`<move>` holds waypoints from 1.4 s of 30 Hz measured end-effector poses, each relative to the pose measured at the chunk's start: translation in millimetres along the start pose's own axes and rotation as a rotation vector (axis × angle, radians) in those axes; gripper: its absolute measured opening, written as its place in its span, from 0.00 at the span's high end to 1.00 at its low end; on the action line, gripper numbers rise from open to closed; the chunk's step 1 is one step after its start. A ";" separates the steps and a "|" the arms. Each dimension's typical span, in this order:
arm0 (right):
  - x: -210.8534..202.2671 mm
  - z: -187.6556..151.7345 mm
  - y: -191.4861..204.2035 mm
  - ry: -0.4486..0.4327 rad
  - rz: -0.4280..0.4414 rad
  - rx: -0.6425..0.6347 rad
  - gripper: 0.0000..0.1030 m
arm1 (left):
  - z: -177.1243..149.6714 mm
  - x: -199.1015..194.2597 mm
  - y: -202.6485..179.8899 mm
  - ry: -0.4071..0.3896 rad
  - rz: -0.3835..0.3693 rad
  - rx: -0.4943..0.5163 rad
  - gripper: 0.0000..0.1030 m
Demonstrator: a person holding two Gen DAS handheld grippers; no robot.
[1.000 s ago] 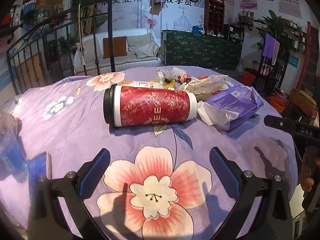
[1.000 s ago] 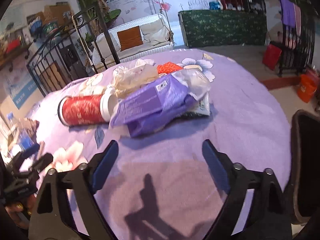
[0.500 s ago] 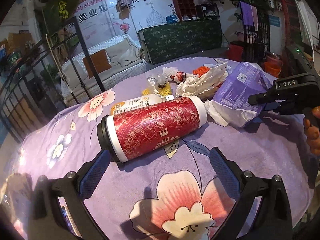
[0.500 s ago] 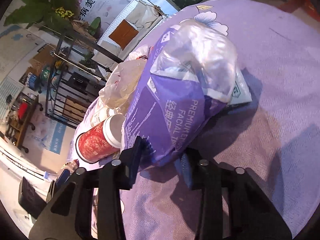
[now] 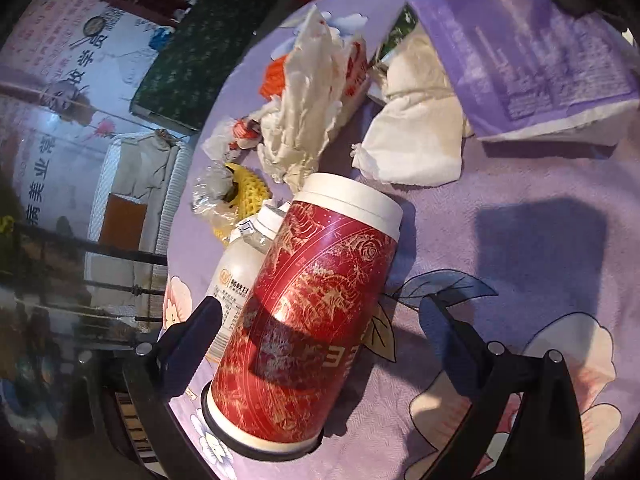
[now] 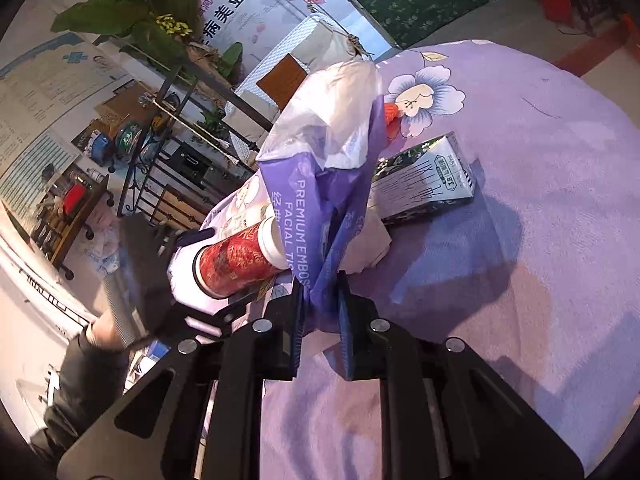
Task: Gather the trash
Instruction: 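Grasp the red cup with the left tool while the right tool grasps the purple tissue bag, then carry both items to the black bin and release them inside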
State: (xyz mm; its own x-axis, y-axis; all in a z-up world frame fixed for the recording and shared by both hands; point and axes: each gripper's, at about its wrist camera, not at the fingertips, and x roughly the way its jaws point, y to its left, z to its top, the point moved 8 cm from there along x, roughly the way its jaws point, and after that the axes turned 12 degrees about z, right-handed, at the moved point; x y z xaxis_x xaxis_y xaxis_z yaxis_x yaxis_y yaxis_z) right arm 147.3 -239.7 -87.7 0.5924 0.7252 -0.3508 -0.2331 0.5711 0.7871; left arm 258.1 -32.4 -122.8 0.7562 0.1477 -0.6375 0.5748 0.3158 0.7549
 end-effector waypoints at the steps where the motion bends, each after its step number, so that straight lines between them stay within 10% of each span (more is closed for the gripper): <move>1: -2.7 -0.5 1.2 0.001 0.001 -0.006 0.84 | 1.4 6.7 -2.2 0.020 -0.018 0.020 0.05; 16: -33.7 -15.1 -13.7 -0.003 0.015 -0.045 0.84 | 6.1 1.5 -7.3 -0.005 0.047 0.025 0.23; 32: -113.3 -8.4 -28.0 -0.168 -0.030 -0.119 0.84 | 39.6 -117.4 37.3 -0.375 -0.060 -0.821 0.33; 37: -189.1 5.7 -51.4 -0.302 -0.150 -0.117 0.84 | 80.0 -160.3 22.3 -0.512 -0.128 -0.849 0.33; 42: -265.7 11.1 -110.7 -0.382 -0.515 -0.072 0.85 | 127.6 -200.1 8.6 -0.634 -0.248 -0.858 0.33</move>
State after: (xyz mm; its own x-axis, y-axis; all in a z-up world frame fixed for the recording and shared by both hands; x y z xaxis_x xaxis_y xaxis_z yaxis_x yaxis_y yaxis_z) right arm 24.2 -499.9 -75.9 0.8720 0.1713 -0.4585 0.1106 0.8436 0.5255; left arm 151.7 -178.8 30.9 0.8143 -0.4415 -0.3768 0.5101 0.8541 0.1014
